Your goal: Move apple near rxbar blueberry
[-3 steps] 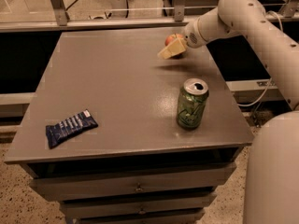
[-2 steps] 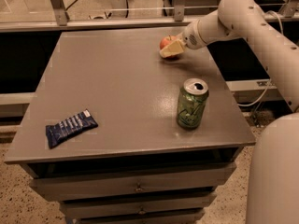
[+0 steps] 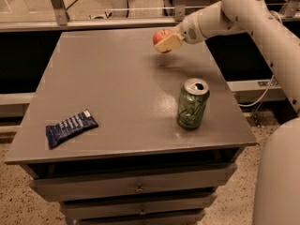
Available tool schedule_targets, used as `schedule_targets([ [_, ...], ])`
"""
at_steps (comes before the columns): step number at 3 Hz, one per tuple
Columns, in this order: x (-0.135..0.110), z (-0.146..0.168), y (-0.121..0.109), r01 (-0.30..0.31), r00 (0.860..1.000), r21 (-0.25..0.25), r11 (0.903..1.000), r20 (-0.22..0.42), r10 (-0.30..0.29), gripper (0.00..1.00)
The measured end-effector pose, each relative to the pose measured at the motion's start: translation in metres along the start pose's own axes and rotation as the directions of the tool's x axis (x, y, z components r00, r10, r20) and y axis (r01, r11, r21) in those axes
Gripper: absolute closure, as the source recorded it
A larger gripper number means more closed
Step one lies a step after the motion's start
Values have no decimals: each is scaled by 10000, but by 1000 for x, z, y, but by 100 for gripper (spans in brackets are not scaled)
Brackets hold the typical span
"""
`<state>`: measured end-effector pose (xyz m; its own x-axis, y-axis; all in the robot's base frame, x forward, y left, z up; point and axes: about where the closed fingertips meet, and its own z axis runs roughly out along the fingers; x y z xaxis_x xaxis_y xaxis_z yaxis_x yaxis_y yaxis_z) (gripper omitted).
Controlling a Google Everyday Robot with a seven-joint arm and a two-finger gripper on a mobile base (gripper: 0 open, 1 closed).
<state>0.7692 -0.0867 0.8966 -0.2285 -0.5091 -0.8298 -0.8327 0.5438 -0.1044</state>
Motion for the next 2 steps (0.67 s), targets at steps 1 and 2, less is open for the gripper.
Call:
schedule_targets([
  [1,-26,-15,54,523,9977,-1338,9896,495,-461,100],
  [2,-39,-16,123,838,9947,-2774,9571,806,-637,100],
])
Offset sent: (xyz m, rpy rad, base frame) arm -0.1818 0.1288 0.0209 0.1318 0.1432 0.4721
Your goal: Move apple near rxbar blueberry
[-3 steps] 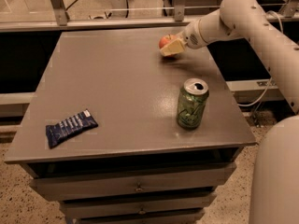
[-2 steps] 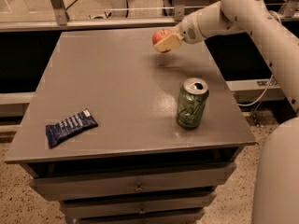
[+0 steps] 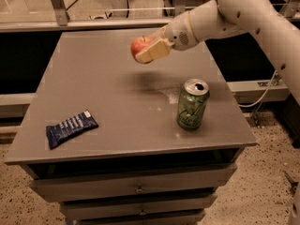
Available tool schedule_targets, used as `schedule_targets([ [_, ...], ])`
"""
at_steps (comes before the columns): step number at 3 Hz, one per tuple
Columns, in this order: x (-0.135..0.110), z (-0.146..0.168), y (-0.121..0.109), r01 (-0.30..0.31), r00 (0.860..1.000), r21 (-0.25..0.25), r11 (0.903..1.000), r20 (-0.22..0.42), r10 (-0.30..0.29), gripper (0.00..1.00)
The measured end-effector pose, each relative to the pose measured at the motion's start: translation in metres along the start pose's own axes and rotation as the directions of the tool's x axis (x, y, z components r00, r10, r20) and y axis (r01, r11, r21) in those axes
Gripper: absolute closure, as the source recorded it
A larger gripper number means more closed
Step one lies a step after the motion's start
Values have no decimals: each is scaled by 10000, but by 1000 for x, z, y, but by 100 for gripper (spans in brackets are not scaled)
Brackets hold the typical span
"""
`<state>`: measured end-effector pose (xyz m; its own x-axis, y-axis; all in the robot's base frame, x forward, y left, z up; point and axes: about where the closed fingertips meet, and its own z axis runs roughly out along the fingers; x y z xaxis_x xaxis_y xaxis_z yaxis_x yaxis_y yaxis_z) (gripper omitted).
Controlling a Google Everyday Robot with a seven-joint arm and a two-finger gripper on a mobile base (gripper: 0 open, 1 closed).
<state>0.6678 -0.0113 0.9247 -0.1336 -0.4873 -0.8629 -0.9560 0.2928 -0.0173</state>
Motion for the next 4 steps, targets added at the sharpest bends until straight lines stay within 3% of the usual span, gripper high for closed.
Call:
schedule_targets([
  [1,-5,26,61,214,9998,-1346,9907,48,-209,100],
  [2,-9,46,106,624,9980,-2186,9738,56,-627,100],
  [3,-9,60,135,1193,9926,-2697,9555,109,-1209,84],
  [4,-3,70,152,1888,9818,-2928,9374,382,-1858,61],
])
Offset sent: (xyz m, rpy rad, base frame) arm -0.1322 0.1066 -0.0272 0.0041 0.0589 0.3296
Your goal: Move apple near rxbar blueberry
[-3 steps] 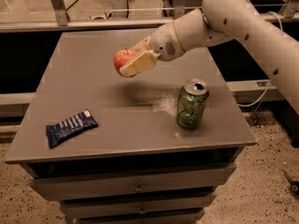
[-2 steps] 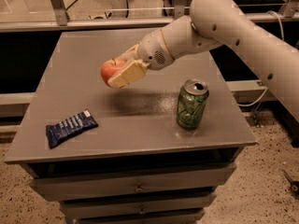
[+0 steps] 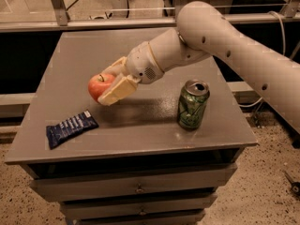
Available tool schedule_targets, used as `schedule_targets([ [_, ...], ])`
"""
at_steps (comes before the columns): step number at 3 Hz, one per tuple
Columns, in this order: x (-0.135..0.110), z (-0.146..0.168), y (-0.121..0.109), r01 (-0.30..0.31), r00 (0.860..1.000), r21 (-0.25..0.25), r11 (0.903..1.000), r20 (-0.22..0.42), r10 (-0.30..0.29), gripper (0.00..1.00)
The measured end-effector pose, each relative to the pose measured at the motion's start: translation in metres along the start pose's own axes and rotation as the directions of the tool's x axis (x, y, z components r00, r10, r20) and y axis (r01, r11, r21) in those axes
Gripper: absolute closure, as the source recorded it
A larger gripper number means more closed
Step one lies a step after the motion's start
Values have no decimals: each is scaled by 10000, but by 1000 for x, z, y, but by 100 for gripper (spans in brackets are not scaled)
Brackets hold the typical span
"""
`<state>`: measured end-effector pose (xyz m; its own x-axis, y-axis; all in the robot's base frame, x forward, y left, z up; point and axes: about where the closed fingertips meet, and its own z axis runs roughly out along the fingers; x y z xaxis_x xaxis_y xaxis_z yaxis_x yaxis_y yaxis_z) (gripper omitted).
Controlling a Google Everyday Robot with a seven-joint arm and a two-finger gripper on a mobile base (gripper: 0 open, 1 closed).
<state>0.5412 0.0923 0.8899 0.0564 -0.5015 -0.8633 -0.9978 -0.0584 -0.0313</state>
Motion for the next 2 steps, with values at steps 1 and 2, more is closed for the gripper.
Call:
schedule_targets([
  [1,10,13,8,466,9988,-206,9987,163,-463,38],
  [2,16,26,16,673,9973,-455,9967,311,-659,15],
])
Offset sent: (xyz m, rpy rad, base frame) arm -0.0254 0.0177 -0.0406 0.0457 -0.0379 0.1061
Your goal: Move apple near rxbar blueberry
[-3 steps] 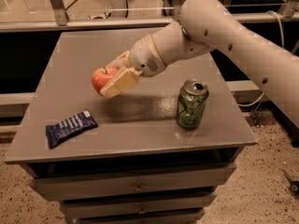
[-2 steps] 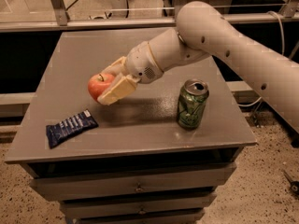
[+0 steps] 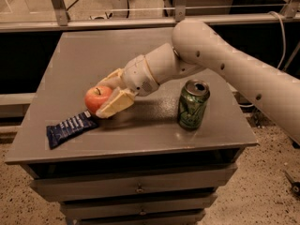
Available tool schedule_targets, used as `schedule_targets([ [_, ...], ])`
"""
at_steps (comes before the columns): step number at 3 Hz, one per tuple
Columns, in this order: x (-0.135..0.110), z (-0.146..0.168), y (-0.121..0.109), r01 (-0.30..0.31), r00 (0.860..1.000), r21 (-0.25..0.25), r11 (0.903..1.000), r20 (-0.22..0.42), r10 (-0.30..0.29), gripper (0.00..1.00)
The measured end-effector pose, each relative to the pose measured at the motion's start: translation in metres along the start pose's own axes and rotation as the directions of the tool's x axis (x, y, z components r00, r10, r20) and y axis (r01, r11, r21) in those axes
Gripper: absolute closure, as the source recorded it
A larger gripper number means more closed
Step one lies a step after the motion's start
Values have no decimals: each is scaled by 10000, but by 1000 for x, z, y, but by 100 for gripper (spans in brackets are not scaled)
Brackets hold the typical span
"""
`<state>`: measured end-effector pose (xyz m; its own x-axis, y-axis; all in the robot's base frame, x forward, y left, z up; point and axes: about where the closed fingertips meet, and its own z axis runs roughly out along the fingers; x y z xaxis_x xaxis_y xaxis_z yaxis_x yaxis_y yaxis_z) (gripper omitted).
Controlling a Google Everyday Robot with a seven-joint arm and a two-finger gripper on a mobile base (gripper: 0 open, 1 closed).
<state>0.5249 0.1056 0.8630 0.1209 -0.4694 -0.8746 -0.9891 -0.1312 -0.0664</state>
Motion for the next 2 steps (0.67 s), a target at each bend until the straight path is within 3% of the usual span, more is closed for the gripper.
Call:
schedule_targets([
  [1,3,6,4,145,9999,-138,9998,64,-144,0],
  [2,3,5,1,333,9994,-100,9994,62,-332,0],
])
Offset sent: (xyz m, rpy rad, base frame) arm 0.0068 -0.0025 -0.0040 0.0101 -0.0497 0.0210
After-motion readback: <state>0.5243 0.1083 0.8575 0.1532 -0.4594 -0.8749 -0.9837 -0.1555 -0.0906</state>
